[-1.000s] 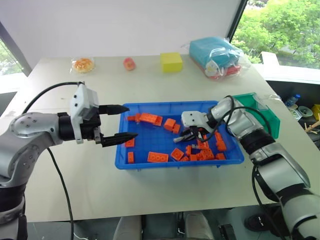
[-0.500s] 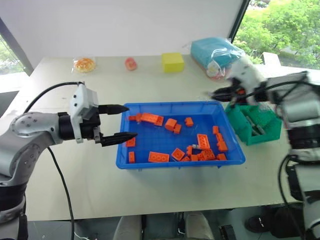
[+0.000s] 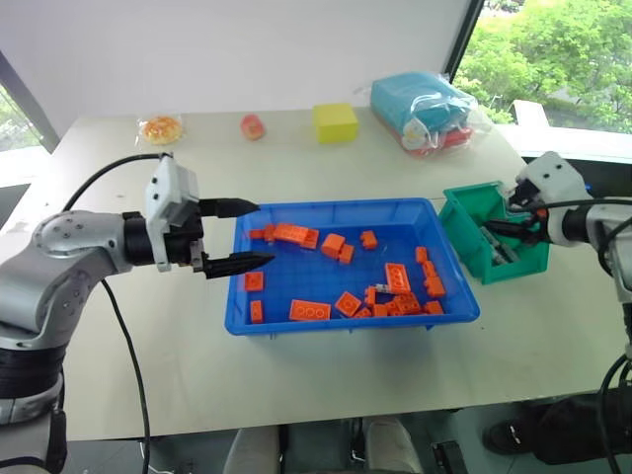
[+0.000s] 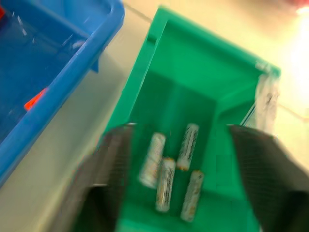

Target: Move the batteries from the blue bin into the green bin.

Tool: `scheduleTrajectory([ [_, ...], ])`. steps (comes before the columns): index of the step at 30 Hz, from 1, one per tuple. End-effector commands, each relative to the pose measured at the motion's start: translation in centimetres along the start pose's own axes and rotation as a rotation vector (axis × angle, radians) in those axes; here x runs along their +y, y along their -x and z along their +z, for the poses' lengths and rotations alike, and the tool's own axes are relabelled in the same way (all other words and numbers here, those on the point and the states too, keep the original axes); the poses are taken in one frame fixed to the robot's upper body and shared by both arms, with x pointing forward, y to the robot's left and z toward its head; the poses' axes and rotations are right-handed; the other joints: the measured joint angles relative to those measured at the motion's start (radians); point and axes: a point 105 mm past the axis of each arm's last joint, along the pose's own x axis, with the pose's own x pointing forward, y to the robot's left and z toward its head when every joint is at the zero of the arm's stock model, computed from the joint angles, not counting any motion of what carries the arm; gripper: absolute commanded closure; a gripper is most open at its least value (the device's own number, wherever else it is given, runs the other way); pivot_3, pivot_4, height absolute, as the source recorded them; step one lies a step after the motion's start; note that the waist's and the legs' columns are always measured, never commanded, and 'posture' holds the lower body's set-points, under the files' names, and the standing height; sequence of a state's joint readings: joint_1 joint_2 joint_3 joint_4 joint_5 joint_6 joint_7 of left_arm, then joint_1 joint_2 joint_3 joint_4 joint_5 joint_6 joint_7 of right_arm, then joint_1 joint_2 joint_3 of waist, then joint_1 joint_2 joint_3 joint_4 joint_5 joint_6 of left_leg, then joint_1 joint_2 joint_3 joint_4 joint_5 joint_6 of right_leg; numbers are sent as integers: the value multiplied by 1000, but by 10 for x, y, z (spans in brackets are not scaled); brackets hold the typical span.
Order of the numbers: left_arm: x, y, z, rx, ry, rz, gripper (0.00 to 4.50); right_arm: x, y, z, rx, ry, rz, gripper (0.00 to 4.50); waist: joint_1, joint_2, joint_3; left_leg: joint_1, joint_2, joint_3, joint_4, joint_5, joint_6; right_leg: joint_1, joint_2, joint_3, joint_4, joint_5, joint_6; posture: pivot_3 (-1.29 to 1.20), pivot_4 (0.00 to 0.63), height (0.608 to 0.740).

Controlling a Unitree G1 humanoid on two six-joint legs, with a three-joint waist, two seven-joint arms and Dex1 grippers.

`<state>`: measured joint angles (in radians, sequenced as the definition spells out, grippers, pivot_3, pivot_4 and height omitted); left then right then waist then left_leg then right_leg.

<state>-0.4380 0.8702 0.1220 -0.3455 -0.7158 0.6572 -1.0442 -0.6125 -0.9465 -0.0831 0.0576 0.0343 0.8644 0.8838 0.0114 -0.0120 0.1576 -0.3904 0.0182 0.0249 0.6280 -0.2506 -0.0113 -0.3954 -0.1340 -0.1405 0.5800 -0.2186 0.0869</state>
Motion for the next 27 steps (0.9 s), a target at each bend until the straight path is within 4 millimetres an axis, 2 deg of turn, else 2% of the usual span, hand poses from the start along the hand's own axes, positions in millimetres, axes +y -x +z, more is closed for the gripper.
scheduleTrajectory([
  [1, -1, -2, 6, -11, -40, -12, 0, 0, 15, 44, -149, -60, -19, 1324, 0, 0, 0, 0, 0, 0, 0, 0, 0, 0, 0, 0, 0, 0, 0, 0, 150, 706],
  [4, -3, 0, 5, -9, -45, -12, 0, 26, 19, 53, -151, -307, 58, 1324, 1, -1, -1, 0, 1, -1, 0, 0, 0, 0, 1, 0, 0, 1, 0, 0, 150, 706],
  [6, -4, 1, 5, -10, -44, -10, 0, 49, 20, 45, -97, -401, 98, 1324, 3, -2, -1, 0, 4, -1, 0, 0, 0, 0, 1, 0, 0, 3, -2, 0, 150, 706],
  [8, -6, 1, 2, -11, -38, -6, 0, 83, 16, 35, -73, -383, 155, 759, 7, -4, -3, -1, 4, -2, -1, 0, 0, -1, 1, -1, 0, 4, -3, 0, 150, 706],
  [10, -7, 0, 0, -13, -35, -3, 0, 106, 11, 26, -57, -368, 195, 31, 10, -5, -3, -1, 3, -3, 0, 0, 0, -2, 1, -1, -1, 2, -6, 0, 150, 706],
  [12, -9, -2, 0, -18, -32, -3, 0, 120, 7, 21, -53, -387, 233, 31, 11, -3, -2, -2, 3, -3, 1, -1, 0, -2, 0, -1, -1, 1, -4, 0, 150, 706],
  [18, -10, -2, 0, -25, -30, -2, 0, 136, 3, 1, 26, -403, 273, 31, 4, -3, -2, -1, 3, -2, 1, -1, 0, -3, 0, 1, -1, 0, -2, 0, 150, 706],
  [21, -10, -3, 0, -28, -30, -1, 0, 142, 2, -3, 48, -409, 298, 31, 2, -3, -2, -1, 3, -2, 0, -1, 1, -1, 0, 1, -1, 0, -2, 0, 150, 706],
  [27, -12, -5, 1, -35, -34, 1, 0, 155, -15, -10, 116, -475, 319, 31, 1, -4, -3, -1, 4, -1, 0, -1, 1, -1, 1, 1, 0, 0, -2, 0, 150, 706],
])
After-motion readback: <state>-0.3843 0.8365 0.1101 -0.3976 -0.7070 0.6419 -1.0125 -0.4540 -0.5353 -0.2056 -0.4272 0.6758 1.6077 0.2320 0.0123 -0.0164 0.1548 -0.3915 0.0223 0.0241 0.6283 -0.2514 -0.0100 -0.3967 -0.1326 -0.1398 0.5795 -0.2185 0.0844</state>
